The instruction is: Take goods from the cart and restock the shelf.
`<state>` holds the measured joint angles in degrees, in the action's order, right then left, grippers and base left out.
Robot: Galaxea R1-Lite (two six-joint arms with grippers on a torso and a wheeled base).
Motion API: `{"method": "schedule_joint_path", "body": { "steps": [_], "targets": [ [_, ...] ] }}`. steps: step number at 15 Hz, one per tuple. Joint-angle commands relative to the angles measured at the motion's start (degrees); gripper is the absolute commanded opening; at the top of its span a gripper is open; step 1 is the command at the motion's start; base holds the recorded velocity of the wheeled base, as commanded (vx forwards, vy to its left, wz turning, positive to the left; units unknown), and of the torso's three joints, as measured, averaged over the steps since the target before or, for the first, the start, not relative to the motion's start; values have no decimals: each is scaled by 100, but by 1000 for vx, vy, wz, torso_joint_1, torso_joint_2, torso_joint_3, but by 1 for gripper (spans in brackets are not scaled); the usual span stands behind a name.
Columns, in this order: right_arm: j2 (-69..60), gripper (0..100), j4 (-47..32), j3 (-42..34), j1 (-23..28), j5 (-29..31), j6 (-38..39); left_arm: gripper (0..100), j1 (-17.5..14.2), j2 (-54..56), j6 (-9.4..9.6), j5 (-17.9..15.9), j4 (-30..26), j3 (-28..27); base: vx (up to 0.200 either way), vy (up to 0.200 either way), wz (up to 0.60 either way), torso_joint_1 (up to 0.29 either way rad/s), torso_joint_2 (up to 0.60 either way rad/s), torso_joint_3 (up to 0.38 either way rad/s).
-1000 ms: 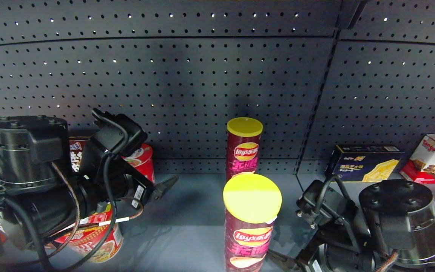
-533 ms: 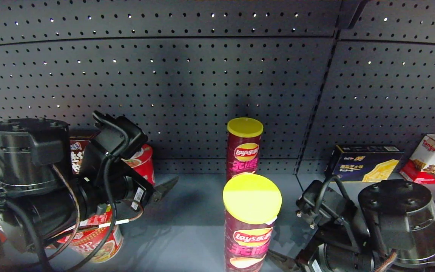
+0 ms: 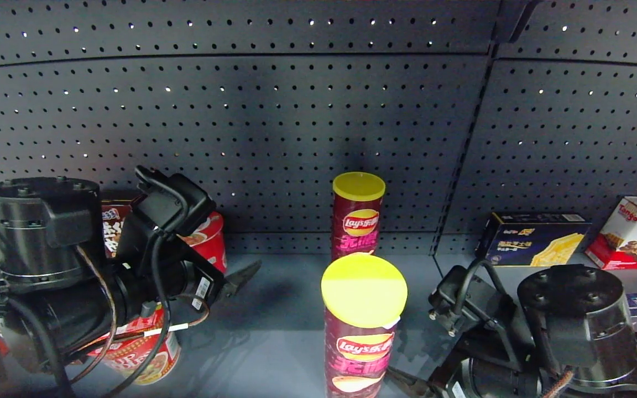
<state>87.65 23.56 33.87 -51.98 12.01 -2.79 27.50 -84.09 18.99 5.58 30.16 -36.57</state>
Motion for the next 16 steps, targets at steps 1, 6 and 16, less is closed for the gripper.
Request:
{"method": "schedule_joint_path", "body": {
  "steps": [1, 6, 16],
  "targets": [
    [42, 100, 8, -12, -5, 3, -2, 100, 1, -2, -1, -5, -1, 1, 0, 0, 0, 0, 0, 0],
    [-275, 100, 17, -337, 48, 3, 7, 100, 1, -2, -1, -5, -1, 10, 0, 0, 0, 0, 0, 0],
    [560, 100, 8, 1131, 1507, 135, -20, 100, 45, -257, 8, 4, -1, -175, 0, 0, 0, 0, 0, 0]
  ]
}}
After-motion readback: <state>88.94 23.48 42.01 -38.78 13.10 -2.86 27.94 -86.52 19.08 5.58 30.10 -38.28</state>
